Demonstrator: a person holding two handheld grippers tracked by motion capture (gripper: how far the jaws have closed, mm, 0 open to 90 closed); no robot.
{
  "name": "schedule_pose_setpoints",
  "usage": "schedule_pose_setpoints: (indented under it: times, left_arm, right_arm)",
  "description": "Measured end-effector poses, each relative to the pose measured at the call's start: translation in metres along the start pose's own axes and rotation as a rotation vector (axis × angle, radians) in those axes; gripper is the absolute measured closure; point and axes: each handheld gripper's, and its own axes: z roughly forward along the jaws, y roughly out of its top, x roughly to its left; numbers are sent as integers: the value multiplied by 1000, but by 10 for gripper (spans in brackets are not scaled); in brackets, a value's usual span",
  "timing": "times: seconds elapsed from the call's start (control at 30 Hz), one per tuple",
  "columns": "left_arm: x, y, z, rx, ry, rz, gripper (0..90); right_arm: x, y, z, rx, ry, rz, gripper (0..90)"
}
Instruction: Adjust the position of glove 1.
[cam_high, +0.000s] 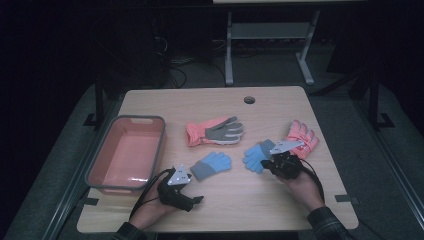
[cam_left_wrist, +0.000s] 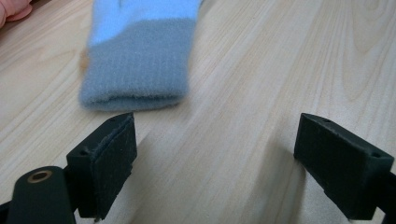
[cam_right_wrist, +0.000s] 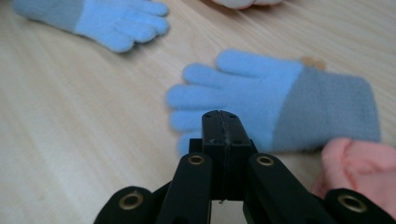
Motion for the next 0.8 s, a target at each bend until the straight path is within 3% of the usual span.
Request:
schedule_pose_setpoints:
  times: [0.23,0.37,0.6,0.8]
  left_arm:
    - [0,0,-1,6,2,1,125]
    - [0,0,-1,6,2,0,125]
    - [-1,0,-1,6,0,-3,125]
    - [-1,0,-1,5,0,-4,125]
  right_arm:
    - [-3,8,13,2,-23,-1,900]
    - [-5,8,21,35,-34,-1,900]
    - [-1,6,25,57,-9,-3,900]
    - [11,7,31,62,50,-21,900]
